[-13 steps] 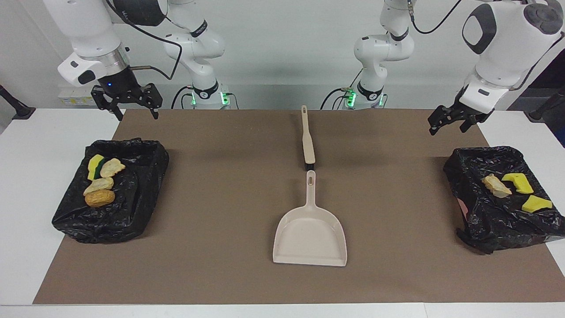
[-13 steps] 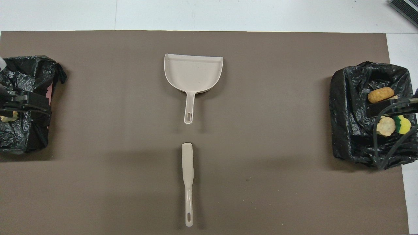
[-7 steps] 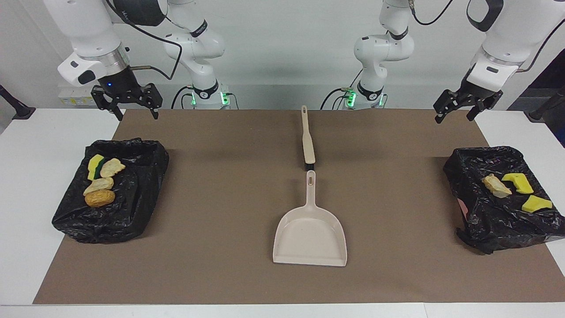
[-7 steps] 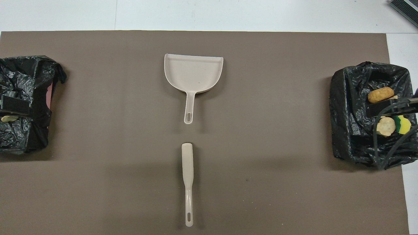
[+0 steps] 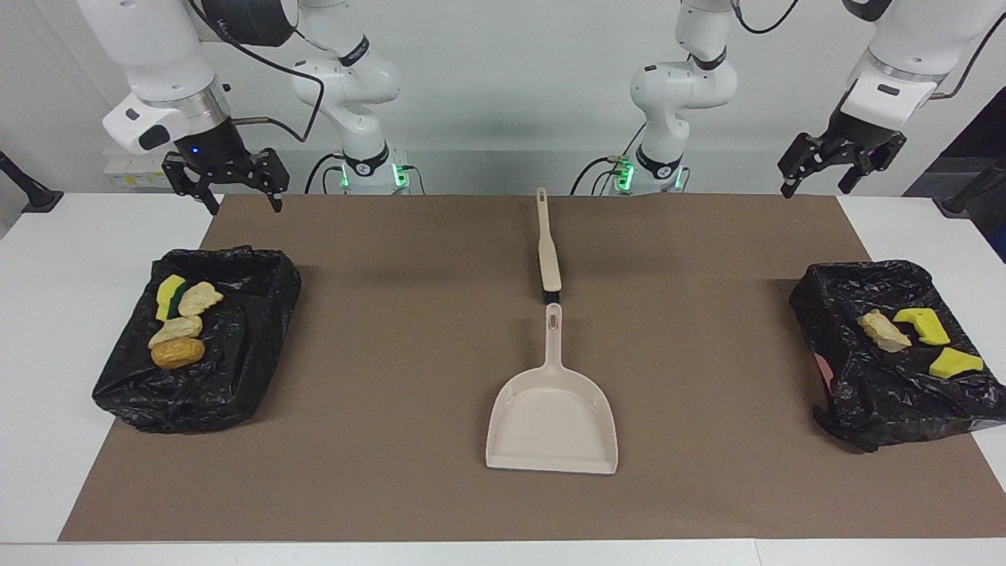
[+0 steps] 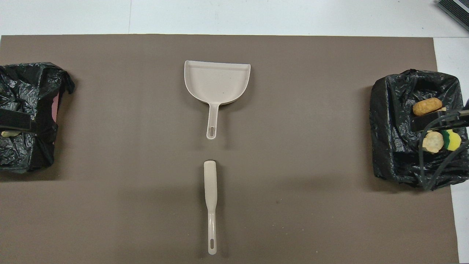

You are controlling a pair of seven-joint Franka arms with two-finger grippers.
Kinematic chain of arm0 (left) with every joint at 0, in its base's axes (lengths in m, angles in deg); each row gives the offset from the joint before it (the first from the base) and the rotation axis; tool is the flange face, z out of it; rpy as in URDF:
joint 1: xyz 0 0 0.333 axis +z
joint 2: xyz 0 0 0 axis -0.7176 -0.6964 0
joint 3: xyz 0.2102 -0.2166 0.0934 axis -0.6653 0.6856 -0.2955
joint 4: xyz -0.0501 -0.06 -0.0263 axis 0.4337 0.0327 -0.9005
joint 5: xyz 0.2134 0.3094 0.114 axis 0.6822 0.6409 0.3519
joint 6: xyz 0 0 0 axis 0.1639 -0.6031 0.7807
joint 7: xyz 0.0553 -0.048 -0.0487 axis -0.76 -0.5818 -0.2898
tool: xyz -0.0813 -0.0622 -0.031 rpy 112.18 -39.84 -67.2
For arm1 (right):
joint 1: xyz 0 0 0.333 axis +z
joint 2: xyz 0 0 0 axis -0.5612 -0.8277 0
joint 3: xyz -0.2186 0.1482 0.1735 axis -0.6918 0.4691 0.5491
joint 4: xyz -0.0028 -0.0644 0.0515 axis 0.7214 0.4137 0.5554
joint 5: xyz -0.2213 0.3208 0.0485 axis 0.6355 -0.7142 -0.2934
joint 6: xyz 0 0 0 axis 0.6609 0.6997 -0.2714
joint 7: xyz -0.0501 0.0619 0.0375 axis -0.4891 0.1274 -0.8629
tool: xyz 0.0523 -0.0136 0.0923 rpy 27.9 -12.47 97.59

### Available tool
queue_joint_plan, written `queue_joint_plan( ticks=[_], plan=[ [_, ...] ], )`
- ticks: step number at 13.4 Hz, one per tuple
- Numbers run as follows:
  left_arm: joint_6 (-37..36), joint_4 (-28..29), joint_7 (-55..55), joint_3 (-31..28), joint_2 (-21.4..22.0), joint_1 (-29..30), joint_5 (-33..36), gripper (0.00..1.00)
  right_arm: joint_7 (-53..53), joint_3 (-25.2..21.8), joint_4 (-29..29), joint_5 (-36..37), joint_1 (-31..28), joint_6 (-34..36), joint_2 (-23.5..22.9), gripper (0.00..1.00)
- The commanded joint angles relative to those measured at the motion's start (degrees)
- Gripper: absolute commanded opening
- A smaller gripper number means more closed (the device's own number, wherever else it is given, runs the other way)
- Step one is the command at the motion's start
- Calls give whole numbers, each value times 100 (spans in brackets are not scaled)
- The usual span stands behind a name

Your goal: Sweep and dump trash in bin

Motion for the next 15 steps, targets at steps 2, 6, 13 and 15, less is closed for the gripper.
queue_joint_plan(
  ticks=[2,6,13,15],
  plan=[
    [-99,324,99,-1,286,35,-71,100,-95,63,-11,-23,-60,94,45,100],
    [-30,306,82,-1,260,26,-62,100,-95,63,-11,-23,-60,94,45,100],
    [-3,297,56,-1,259,-18,-71,100,-95,63,-11,-23,-60,94,45,100],
    [-3,297,47,-1,259,-18,-62,100,-95,63,-11,-23,-60,94,45,100]
  ],
)
